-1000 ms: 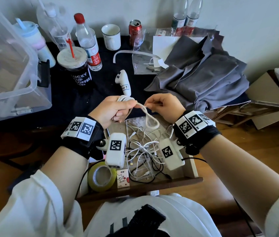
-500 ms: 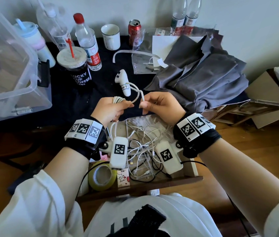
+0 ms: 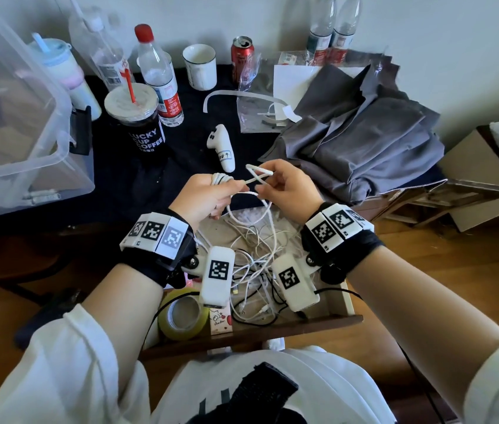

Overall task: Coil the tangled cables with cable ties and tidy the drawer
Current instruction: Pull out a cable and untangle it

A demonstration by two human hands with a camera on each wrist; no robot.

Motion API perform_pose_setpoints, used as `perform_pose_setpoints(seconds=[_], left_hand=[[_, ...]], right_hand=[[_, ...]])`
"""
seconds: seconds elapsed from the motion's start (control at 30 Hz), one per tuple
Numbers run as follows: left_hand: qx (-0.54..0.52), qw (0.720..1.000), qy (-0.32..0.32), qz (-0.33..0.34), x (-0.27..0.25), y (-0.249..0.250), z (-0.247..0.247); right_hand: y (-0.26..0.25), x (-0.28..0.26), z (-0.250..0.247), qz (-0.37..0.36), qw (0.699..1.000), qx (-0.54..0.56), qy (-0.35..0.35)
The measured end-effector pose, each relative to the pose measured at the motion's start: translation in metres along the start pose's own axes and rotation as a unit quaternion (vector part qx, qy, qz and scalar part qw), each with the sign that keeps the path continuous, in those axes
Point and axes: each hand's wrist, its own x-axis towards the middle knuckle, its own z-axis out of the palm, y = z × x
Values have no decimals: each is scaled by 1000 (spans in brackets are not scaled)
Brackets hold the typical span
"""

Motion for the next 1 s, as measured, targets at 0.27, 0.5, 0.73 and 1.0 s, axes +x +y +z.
perform_pose_setpoints(seconds=[0.27,0.5,0.73,1.0], left_hand=[[-20,997,68,8,9,-11,-4],[-30,990,139,7,12,-16,-17],[-40,989,144,9,9,-16,-14],[-23,991,127,24,2,-11,-11]], right_hand=[[-10,1,-16,11,993,-49,106],[-2,5,-29,48,994,-26,92],[-3,5,-13,101,992,68,25],[-7,2,-12,109,993,26,43]])
